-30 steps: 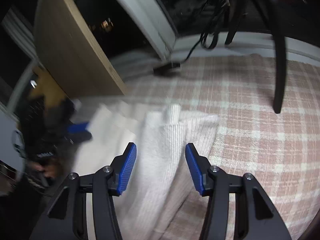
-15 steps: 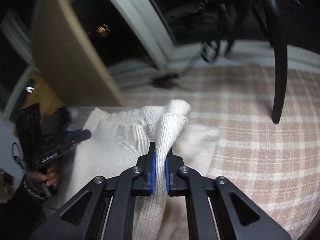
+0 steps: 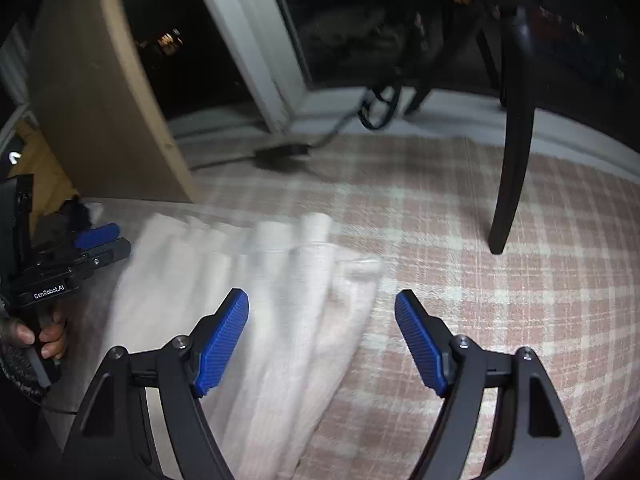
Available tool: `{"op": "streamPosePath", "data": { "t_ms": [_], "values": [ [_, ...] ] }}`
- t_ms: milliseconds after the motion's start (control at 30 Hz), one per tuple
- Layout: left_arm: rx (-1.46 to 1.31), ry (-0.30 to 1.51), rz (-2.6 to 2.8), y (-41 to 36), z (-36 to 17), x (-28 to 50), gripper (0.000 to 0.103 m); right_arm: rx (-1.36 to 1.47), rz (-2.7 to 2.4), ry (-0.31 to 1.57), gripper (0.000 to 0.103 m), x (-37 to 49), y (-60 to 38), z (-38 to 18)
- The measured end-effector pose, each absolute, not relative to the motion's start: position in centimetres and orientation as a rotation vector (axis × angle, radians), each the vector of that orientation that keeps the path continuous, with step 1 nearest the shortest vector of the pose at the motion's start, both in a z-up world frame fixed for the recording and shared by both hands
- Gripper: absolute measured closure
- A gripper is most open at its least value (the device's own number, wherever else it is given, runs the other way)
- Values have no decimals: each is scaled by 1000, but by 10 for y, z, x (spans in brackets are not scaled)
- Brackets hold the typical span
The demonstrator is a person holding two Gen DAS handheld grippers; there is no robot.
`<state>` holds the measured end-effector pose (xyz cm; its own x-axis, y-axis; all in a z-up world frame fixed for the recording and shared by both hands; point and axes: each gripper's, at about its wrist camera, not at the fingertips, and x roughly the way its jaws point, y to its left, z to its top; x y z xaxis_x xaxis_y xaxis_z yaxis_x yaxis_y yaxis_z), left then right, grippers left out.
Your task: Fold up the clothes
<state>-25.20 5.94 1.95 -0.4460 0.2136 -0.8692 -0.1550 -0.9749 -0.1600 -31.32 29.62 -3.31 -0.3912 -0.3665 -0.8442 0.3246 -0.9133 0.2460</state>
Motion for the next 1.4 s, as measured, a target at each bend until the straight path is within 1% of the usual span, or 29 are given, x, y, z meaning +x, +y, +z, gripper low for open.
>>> {"op": "streamPosePath", "data": {
  "t_ms": [167,200,267,300,333,367,400,433,500,567,667,733,900,967,1000,1033,1067,1133,1167,1200,1233,1267,1333,1400],
  "values": [
    [-1585,-82,2487,63,10,-268,37,1539,-2242,-133,28,-336,294,-58],
    [-1580,-73,2483,65,8,-271,37,1525,-2265,-175,27,-338,296,-63],
    [-1571,-78,2466,66,4,-274,40,1488,-2256,-211,29,-340,299,-64],
    [-1566,-81,2457,67,3,-275,44,1479,-2244,-233,35,-341,301,-65],
    [-1552,-92,2449,66,5,-273,48,1468,-2220,-262,44,-342,303,-66],
    [-1543,-123,2424,66,5,-274,61,1459,-2191,-295,67,-343,304,-67],
    [-1533,-155,2399,66,5,-276,74,1457,-2135,-358,75,-343,306,-70],
    [-1526,-180,2379,66,6,-276,77,1451,-2138,-362,75,-342,306,-69],
    [-1506,-166,2380,67,12,-271,83,1422,-2156,-368,83,-335,308,-61],
    [-1455,-203,2381,64,29,-264,85,1379,-2184,-371,86,-325,311,-46],
    [-1353,-271,2378,56,66,-249,87,1285,-2217,-387,88,-305,319,-11],
    [-1256,-274,2394,50,105,-231,88,1196,-2265,-356,88,-283,323,26],
    [-945,-182,2462,50,206,-164,89,917,-2398,-286,88,-208,338,128],
    [-837,-121,2483,54,230,-125,89,819,-2464,-209,88,-168,338,155],
    [-816,-101,2485,55,233,-112,89,783,-2497,-159,88,-147,336,163],
    [-792,-52,2491,59,232,-93,89,769,-2515,-115,88,-129,335,164],
    [-777,46,2513,66,224,-69,89,762,-2532,-72,88,-110,333,164],
    [-827,122,2485,73,197,-37,83,875,-2541,-9,87,-70,337,129],
    [-924,165,2436,74,170,-18,75,931,-2543,23,83,-50,338,112],
    [-1020,209,2382,76,142,1,75,996,-2541,53,73,-31,341,94],
    [-1161,233,2323,72,106,23,76,1123,-2512,61,69,-12,347,68],
    [-1269,225,2276,68,83,38,77,1245,-2478,60,69,7,354,43],
    [-1444,202,2210,58,46,63,78,1415,-2418,-85,69,40,377,10],
    [-1488,136,2225,48,37,76,79,1453,-2396,-281,69,60,397,1]
  ]
}}
